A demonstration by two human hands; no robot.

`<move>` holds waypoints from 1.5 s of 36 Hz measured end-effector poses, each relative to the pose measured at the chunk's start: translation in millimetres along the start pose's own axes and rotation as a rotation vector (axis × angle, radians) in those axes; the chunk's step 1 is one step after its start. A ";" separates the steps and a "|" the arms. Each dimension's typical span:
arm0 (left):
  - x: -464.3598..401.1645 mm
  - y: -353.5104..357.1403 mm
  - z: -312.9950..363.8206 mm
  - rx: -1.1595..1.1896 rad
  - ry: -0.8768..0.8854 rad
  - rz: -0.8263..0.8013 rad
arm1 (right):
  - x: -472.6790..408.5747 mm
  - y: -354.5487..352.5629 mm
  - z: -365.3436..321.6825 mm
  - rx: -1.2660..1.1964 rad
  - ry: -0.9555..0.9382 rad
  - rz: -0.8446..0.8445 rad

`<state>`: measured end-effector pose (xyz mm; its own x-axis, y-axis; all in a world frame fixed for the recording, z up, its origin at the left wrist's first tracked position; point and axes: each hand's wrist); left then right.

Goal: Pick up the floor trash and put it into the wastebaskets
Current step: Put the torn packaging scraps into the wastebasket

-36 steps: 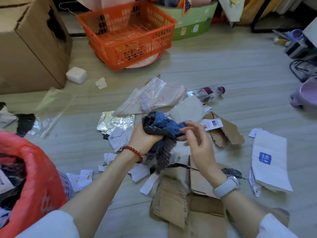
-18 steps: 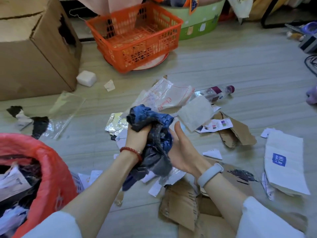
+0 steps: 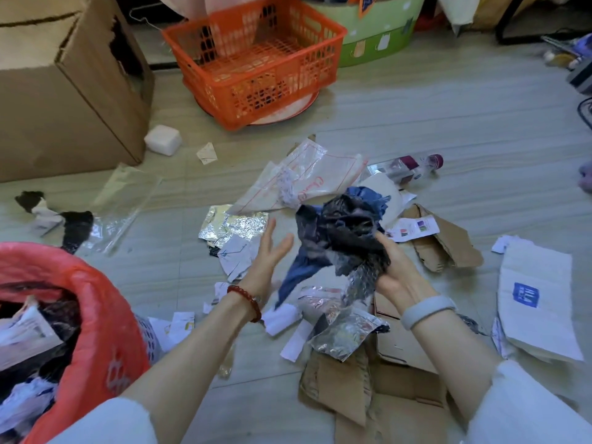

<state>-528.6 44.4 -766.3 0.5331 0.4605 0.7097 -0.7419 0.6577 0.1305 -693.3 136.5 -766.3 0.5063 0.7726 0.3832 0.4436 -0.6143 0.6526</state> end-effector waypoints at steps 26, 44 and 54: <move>-15.0 -54.9 14.4 -0.111 0.079 0.521 | 20.4 -9.9 19.9 1.838 -0.025 -1.015; 26.5 -50.1 -23.2 -0.432 0.202 0.664 | -7.5 -51.8 74.1 2.220 -0.099 -1.125; 79.8 -67.5 83.1 -0.385 0.636 0.691 | -6.3 62.1 24.7 1.472 -0.552 -0.435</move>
<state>-469.8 -12.7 -660.9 0.2373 0.9710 0.0303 -0.8484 0.2224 -0.4804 -650.7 89.4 -744.4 0.2061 0.9697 -0.1309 0.7347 -0.2417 -0.6339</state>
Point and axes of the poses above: each hand's wrist, its own x-axis away from the middle knuckle, its own y-axis out of the palm, z = x × y, and after that the axes turned 14 degrees about -y, right-handed
